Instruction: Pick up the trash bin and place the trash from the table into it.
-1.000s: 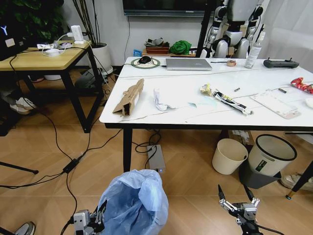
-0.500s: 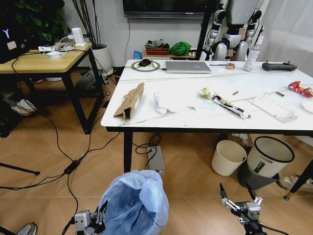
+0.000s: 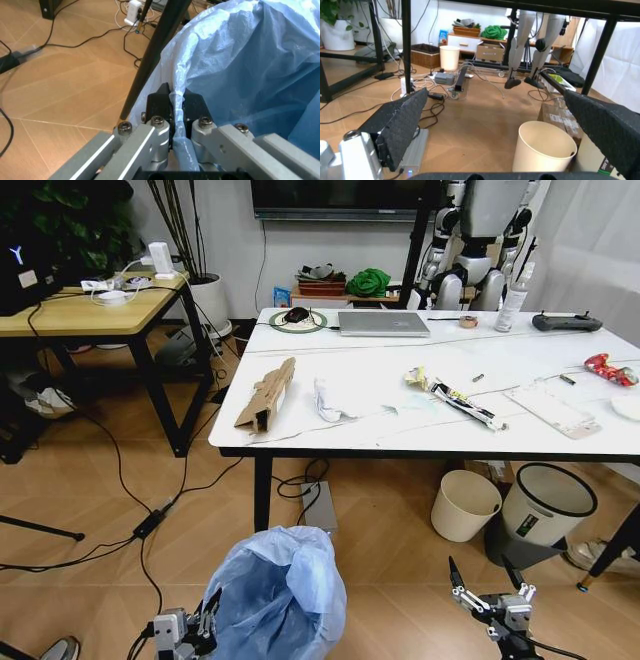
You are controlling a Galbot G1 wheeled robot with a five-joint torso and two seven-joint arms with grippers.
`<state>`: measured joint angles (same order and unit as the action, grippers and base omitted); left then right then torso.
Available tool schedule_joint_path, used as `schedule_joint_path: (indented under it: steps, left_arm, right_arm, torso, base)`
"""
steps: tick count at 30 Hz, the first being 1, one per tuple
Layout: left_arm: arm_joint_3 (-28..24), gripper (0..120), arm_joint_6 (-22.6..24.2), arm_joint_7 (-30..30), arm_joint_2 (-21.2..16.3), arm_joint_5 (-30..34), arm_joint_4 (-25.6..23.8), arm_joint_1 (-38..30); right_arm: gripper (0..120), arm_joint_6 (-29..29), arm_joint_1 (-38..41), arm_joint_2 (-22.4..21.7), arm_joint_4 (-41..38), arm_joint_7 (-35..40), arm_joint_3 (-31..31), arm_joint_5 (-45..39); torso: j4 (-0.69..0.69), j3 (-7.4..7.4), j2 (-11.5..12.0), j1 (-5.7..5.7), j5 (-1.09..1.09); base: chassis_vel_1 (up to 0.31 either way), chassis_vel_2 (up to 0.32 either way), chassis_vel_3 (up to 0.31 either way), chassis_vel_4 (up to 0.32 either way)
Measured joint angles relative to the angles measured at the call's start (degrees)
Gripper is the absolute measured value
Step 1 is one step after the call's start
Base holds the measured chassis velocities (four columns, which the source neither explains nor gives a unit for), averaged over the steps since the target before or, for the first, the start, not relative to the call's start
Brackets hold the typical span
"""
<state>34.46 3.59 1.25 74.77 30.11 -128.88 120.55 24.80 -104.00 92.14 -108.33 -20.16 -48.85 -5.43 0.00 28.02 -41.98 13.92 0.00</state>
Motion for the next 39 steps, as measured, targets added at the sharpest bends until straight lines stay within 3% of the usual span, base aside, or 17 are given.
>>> schedule_joint_path:
  steps: [39]
  left_arm:
    - [-1.1, 0, 0.2, -0.1, 0.4, -1.0, -0.3, 0.1]
  right_arm:
    - [100, -0.5, 0.2, 0.0, -0.4, 0.1, 0.3, 0.0]
  torso:
    - [0.00, 5.47, -9.5, 4.03, 0.00]
  base:
    - [0.000, 0.000, 0.000, 0.000]
